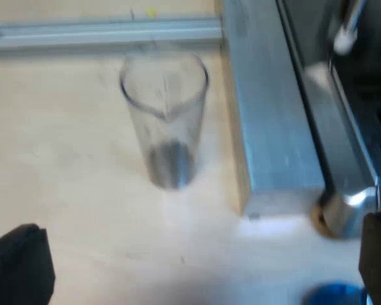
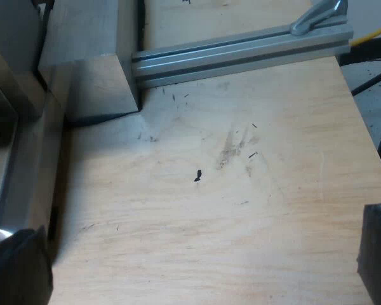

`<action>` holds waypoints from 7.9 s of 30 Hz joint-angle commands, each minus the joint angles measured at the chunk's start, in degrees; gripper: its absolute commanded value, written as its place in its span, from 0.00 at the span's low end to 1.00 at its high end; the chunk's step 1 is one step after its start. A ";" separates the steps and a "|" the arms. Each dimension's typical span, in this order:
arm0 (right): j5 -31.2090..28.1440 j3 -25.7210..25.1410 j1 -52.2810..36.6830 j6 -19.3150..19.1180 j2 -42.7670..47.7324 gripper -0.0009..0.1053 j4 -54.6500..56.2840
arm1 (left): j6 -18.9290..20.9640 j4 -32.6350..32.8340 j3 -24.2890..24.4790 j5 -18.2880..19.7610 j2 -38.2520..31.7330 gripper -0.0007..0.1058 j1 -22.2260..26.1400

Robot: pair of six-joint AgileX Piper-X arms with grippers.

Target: Pour the beans into the coffee machine

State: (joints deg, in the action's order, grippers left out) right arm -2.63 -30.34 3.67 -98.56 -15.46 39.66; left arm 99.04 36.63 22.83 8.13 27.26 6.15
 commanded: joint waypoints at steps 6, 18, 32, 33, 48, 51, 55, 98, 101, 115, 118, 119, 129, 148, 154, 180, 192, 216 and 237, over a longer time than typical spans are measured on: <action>0.34 -0.28 -0.19 -0.66 0.11 0.98 -0.83 | -3.83 -2.64 0.07 -3.66 3.25 0.99 0.04; 0.34 -0.28 -0.19 -0.66 0.11 0.98 -0.83 | -2.23 -3.35 0.07 -3.18 7.64 0.99 0.04; 0.34 -0.28 -0.19 -0.66 0.11 0.98 -0.83 | 1.08 -11.67 0.07 -1.89 16.33 0.99 0.04; 0.34 -0.28 -0.19 -0.66 0.11 0.98 -0.83 | 1.08 -11.69 0.07 -1.89 16.59 0.99 0.04; -0.05 -0.28 -0.19 -0.66 0.11 0.98 -0.93 | 1.37 -18.60 -2.61 -1.03 23.82 0.99 0.04; -0.05 -0.28 -0.19 -0.66 0.11 0.98 -0.93 | 1.37 -20.73 -2.61 -1.05 24.81 0.99 0.04; -0.05 -0.28 -0.19 -0.66 0.11 0.98 -0.93 | 1.37 -22.54 -2.61 -0.93 26.32 0.99 0.04; -0.05 -0.28 -0.19 -0.66 0.11 0.98 -0.93 | -4.21 -49.40 -6.50 -2.35 36.04 0.99 0.04; -0.05 -0.28 -0.19 -0.66 0.11 0.98 -0.93 | -4.20 -51.07 -6.50 -2.33 38.14 0.99 0.04; -0.05 -0.28 -0.19 -0.66 0.11 0.98 -1.62 | -2.64 -62.09 -6.50 -2.33 46.97 0.99 0.04; -0.05 -0.28 -0.19 -0.66 0.11 0.98 -1.68 | -1.20 -64.80 -6.50 -2.33 49.47 0.99 0.04; -0.05 -0.28 -0.19 -0.66 0.11 0.98 -1.68 | -1.06 -66.22 -6.50 -2.33 49.55 0.99 0.04; -0.05 -0.28 0.01 -0.66 0.11 0.98 -1.68 | -1.53 -70.08 -6.50 -2.33 49.92 0.99 0.04; -0.05 -0.28 0.01 -0.66 0.11 0.98 -1.68 | -1.20 -71.31 -6.50 -3.63 51.25 0.96 0.04; -0.05 -0.28 0.01 -0.66 0.11 0.98 -1.68 | -1.35 -71.31 -6.50 -4.06 51.25 0.63 0.04; -0.05 -1.06 0.01 -0.66 0.11 0.98 -1.68 | -4.53 -72.97 -6.50 0.72 46.74 0.27 0.04; -0.05 -3.06 0.01 -0.66 0.11 0.98 -1.35 | -4.38 -59.67 -5.41 -0.02 29.96 0.27 0.04; 1.65 -6.43 0.01 2.39 0.21 0.98 -1.33 | -6.51 -16.26 25.17 3.21 17.14 0.27 0.04; 3.40 -7.81 0.01 2.39 0.21 0.98 -1.33 | -5.88 -7.06 42.80 7.49 22.95 0.30 0.04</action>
State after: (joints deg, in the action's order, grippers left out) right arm 0.35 -37.60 3.67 -96.23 -15.35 38.73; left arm 92.80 29.87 64.97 14.96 50.48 6.15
